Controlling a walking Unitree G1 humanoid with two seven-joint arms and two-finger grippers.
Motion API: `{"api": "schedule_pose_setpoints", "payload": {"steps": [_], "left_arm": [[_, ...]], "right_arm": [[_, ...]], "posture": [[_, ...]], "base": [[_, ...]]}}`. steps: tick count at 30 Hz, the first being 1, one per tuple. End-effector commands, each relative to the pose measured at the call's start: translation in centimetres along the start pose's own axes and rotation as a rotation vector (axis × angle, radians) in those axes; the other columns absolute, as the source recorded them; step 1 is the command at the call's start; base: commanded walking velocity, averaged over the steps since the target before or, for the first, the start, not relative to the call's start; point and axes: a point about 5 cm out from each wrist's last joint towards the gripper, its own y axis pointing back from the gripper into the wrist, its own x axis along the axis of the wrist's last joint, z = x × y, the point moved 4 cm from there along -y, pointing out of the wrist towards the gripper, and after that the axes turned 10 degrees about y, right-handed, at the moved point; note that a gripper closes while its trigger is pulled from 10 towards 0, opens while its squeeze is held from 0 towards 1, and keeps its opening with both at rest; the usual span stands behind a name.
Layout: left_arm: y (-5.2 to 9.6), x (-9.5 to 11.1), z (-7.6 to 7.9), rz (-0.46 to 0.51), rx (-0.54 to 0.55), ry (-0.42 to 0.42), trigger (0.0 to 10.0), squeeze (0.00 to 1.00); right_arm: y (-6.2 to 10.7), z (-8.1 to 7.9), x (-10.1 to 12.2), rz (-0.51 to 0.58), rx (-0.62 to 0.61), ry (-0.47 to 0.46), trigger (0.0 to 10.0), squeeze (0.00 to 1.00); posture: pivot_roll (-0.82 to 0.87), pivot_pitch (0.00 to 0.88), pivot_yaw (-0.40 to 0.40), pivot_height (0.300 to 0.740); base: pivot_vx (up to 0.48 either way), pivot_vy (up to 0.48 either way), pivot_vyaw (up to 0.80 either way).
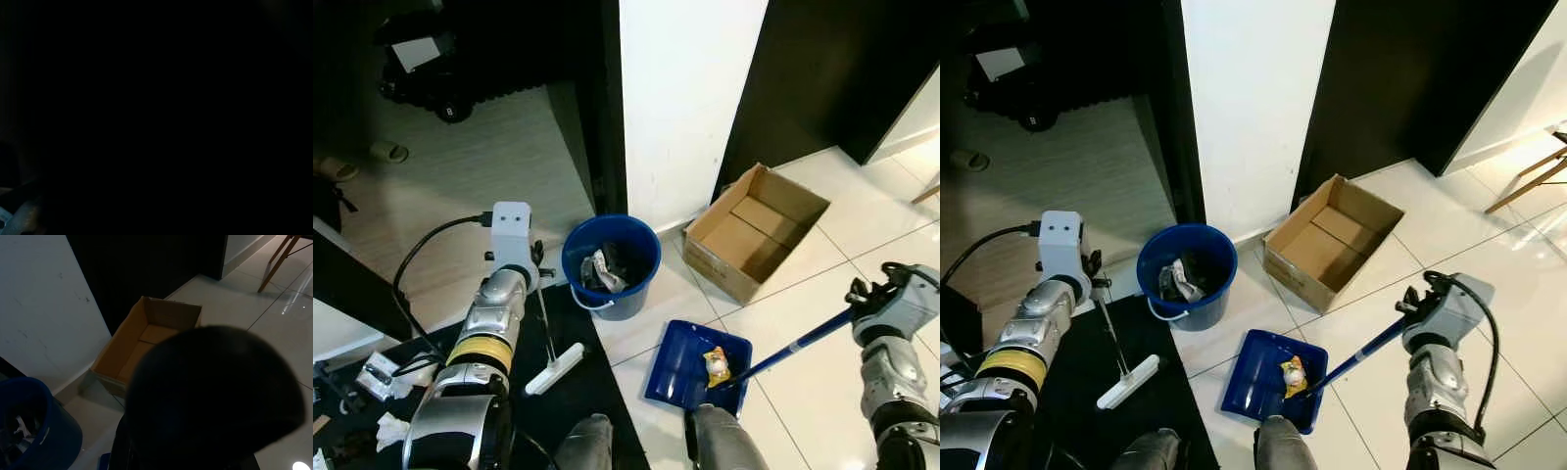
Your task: Sweep floor
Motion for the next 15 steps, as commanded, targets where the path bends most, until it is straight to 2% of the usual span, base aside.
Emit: {"api": "schedule_pose_setpoints", "payload": {"steps": [1, 11, 13, 15], "left_arm": [[0.22, -2.03, 1.04, -0.066, -0.039, 0.072, 10.0, 0.00], [0.21, -2.10, 0.99, -0.073, -0.035, 0.072, 10.0, 0.00], [0.19, -2.17, 0.86, -0.083, -0.023, 0.055, 10.0, 0.00], [0.19, -2.17, 0.85, -0.083, -0.021, 0.055, 10.0, 0.00]], "right_arm": [[-0.01, -0.54, -0.15, -0.003, 0.007, -0.009, 0.0, 0.00], [-0.16, -1.04, -0.10, -0.003, 0.012, -0.012, 0.0, 0.00], [-0.17, -1.14, -0.10, -0.003, 0.014, -0.012, 0.0, 0.00], [-0.18, -1.16, -0.09, -0.003, 0.014, -0.012, 0.0, 0.00]], "posture": [[0.00, 0.057, -0.031, 0.740], [0.00, 0.058, -0.027, 0.740], [0.01, 0.057, -0.026, 0.740], [0.01, 0.057, -0.026, 0.740]], "base": [[-0.480, 0.000, 0.00], [-0.479, 0.000, 0.00], [-0.382, 0.000, 0.00], [0.000, 0.000, 0.00]]}}
